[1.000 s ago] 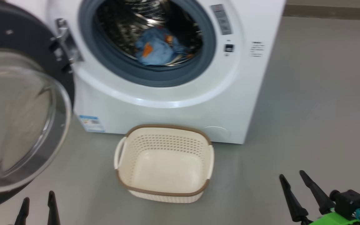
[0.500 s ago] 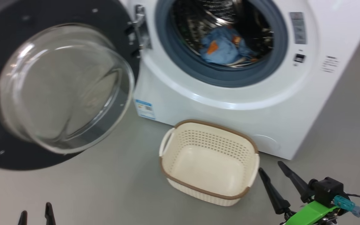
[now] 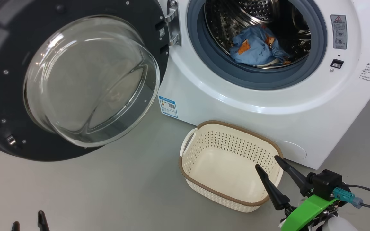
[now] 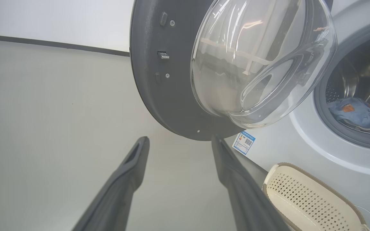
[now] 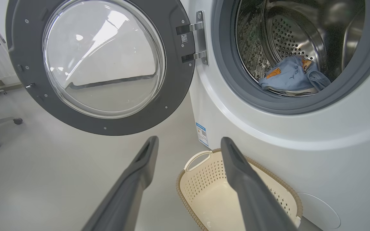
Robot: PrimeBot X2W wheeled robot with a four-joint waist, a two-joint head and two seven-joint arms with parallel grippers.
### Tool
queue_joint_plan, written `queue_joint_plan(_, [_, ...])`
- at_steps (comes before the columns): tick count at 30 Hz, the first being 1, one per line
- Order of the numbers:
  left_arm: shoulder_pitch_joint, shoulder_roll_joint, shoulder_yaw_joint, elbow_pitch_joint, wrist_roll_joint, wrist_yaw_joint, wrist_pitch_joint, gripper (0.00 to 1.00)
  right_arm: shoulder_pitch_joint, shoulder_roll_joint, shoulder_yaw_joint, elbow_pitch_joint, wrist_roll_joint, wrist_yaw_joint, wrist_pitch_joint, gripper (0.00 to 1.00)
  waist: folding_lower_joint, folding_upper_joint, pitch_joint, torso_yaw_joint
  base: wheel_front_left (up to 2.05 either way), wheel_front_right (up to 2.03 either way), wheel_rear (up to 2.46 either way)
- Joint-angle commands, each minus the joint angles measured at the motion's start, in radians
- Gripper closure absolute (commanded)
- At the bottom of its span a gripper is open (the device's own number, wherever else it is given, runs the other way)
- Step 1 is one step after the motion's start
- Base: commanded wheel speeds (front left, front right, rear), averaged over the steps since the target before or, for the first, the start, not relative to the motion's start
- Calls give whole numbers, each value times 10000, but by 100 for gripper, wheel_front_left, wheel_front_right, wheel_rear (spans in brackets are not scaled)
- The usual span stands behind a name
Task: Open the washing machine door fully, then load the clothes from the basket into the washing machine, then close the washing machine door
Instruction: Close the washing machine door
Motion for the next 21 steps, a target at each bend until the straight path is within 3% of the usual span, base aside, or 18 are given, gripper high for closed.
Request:
queue_joint_plan(1, [-78,107,302,-332,-36,84,-65,0,-295,-111,216,-191,81,27,-49,0,0,0,-11,-3,0,0,0])
queue_joint_plan(4, [-122,107,312,-500,-251,-5,-65,1,-297,-108,210,-188,101,27,-49,0,0,0,-7,-6,0,0,0])
queue_joint_plan(5, [-158,107,346,-597,-297,-76,-65,51,-281,-99,184,-192,101,27,-49,0,0,0,-2,-7,0,0,0])
queue_joint_plan(6, [-221,107,417,-703,-396,-155,-65,70,-255,-88,149,-202,97,27,-49,0,0,0,9,-8,0,0,0])
queue_joint_plan(7, [-317,107,529,-811,-501,-251,-65,100,-217,-84,109,-218,89,27,-49,0,0,0,32,-9,0,0,0])
queue_joint_plan(12, [-1259,306,1464,-1590,-890,-689,-65,100,38,-104,-193,-307,-1,27,-49,0,0,0,172,-22,0,0,0])
queue_joint_plan(16, [-2470,1500,1812,-1889,-1359,-775,-65,100,274,-146,-499,-384,-77,27,-49,0,0,0,282,-55,0,0,0])
queue_joint_plan(17, [-3201,2284,1801,-1777,-2144,-780,-65,100,393,-153,-657,-451,-119,27,-49,0,0,0,320,-75,0,0,0])
queue_joint_plan(21, [-4632,3781,1743,-1106,-3974,-783,-65,100,626,-154,-932,-594,-215,27,-49,0,0,0,416,-117,0,0,0])
